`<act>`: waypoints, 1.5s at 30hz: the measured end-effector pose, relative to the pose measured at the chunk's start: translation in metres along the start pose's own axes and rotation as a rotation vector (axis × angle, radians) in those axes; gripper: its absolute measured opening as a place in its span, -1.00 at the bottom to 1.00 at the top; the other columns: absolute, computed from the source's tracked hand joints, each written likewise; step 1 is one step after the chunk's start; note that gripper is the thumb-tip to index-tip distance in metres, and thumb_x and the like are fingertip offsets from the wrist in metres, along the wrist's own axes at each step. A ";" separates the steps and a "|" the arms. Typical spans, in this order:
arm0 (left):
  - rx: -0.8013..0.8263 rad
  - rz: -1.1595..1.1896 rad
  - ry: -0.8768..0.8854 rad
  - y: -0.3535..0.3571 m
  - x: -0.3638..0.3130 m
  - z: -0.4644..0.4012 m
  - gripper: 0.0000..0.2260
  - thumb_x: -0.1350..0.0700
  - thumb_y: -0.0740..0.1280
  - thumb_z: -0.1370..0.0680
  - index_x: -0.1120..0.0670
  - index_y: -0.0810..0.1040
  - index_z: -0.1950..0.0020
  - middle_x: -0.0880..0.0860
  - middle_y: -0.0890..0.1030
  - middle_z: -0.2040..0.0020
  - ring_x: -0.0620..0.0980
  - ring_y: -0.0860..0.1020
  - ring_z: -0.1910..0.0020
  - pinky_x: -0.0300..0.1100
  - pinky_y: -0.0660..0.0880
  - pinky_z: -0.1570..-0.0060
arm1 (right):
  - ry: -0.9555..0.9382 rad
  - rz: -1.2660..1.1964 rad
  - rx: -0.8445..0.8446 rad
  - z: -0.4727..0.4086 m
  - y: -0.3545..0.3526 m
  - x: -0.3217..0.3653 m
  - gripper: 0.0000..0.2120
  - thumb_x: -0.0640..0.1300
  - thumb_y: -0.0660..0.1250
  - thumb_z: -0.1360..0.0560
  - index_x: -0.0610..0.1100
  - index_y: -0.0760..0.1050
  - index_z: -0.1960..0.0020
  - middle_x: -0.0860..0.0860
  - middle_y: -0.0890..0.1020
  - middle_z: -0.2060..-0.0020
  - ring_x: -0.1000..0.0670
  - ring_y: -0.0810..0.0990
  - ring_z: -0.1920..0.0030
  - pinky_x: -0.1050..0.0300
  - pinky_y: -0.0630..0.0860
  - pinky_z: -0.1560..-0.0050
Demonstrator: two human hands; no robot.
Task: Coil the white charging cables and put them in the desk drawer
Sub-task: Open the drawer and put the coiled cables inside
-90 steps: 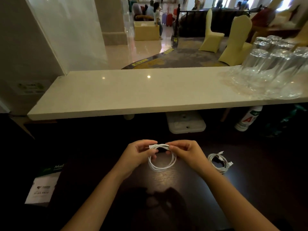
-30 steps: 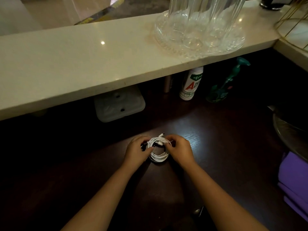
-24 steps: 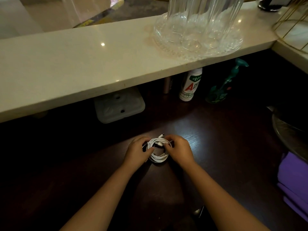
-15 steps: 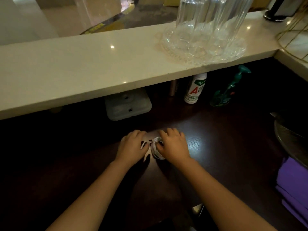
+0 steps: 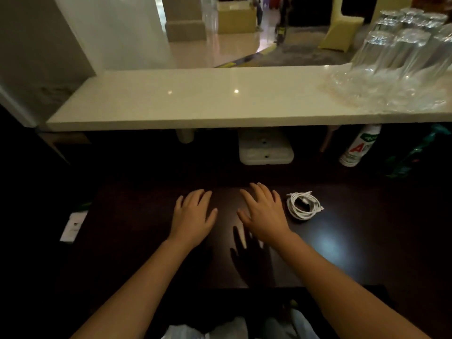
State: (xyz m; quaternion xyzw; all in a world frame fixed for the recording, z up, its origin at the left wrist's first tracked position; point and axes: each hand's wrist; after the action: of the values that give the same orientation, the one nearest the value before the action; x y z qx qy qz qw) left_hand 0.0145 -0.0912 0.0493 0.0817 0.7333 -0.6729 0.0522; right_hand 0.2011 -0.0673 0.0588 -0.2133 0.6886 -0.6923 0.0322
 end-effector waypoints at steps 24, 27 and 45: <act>0.181 -0.137 0.141 0.111 0.063 0.108 -0.44 -0.23 -0.07 -0.52 -0.17 -0.10 -0.49 0.01 -0.08 -0.56 0.00 -0.14 -0.53 0.24 -0.14 -0.40 | 0.222 0.051 -0.171 0.136 0.177 0.052 -0.45 0.14 -0.06 -0.56 -0.08 0.13 -0.48 -0.07 0.22 -0.48 -0.07 0.10 -0.50 -0.14 0.00 -0.45; 0.157 -0.130 0.141 0.112 0.064 0.109 -0.44 -0.22 -0.06 -0.52 -0.16 -0.08 -0.49 0.01 -0.06 -0.56 0.00 -0.12 -0.53 0.24 -0.14 -0.41 | 0.162 -0.051 -0.177 0.179 0.212 0.068 -0.42 0.08 0.04 -0.55 -0.09 0.00 -0.51 0.00 -0.01 -0.52 0.00 -0.12 -0.52 -0.12 -0.14 -0.46; 0.119 -0.114 0.156 0.118 0.066 0.111 -0.46 -0.23 -0.07 -0.54 -0.15 -0.05 -0.50 0.01 -0.05 -0.56 0.00 -0.11 -0.53 0.23 -0.13 -0.42 | 0.215 0.031 0.254 0.174 0.272 0.092 -0.35 -0.03 0.24 -0.49 -0.07 0.04 -0.49 -0.17 0.15 -0.48 -0.16 0.03 -0.50 -0.23 0.06 -0.42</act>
State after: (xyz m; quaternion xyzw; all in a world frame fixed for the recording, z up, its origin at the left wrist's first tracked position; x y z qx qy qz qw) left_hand -0.0320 -0.1890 -0.0879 0.0948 0.6974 -0.7087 -0.0485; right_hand 0.1093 -0.2753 -0.1881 -0.1218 0.5982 -0.7920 -0.0043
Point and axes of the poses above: each hand's wrist, its own z-axis away from the middle knuckle, its own y-axis out of the palm, x = y × z
